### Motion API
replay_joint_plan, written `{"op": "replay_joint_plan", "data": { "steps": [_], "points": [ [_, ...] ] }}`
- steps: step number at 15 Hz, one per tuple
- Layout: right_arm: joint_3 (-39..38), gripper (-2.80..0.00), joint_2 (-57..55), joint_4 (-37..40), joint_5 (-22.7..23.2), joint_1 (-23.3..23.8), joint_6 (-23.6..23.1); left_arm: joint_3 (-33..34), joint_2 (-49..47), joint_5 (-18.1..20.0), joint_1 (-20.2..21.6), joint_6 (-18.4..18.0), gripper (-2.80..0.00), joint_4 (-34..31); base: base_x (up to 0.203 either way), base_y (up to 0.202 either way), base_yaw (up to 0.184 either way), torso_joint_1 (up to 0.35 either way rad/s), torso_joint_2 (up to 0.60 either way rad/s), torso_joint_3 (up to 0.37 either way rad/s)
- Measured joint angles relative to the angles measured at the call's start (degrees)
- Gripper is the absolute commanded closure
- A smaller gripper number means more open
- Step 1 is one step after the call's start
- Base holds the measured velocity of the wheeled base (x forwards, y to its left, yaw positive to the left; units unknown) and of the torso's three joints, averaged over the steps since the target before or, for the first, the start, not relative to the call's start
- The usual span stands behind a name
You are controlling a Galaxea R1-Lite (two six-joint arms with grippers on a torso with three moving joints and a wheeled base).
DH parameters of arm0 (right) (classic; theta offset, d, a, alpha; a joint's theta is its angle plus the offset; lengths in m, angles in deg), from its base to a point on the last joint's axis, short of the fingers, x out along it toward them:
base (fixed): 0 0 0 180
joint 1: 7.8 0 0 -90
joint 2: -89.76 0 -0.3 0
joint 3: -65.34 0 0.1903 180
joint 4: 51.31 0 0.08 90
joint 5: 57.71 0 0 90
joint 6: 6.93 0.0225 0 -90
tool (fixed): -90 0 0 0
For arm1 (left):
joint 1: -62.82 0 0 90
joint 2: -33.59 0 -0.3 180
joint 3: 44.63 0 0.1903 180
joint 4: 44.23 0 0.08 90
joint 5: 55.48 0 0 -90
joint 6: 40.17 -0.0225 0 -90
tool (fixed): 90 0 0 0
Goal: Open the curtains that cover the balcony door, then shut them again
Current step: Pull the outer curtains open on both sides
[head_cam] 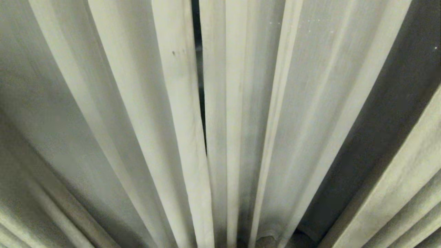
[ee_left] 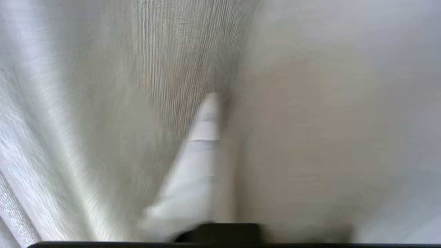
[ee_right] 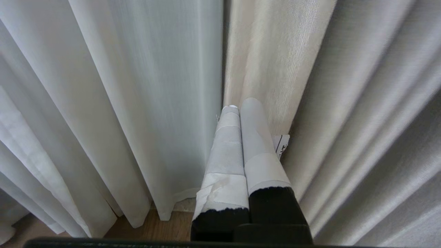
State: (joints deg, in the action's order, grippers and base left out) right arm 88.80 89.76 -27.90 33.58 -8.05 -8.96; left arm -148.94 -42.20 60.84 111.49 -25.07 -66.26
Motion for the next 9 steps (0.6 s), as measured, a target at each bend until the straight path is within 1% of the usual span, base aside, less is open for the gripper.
{"op": "replay_joint_plan", "data": {
  "steps": [5,9],
  "points": [
    [0.0,0.0,0.0,0.0,0.0,0.0,0.0,0.7,1.3,-0.2,0.0,0.0,-2.8,-0.2,0.0,0.0,0.0,0.0,0.0,0.0],
    [0.0,0.0,0.0,0.0,0.0,0.0,0.0,3.3,3.9,-0.8,0.3,0.0,-2.8,-0.2,0.0,0.0,0.0,0.0,0.0,0.0]
  ]
}}
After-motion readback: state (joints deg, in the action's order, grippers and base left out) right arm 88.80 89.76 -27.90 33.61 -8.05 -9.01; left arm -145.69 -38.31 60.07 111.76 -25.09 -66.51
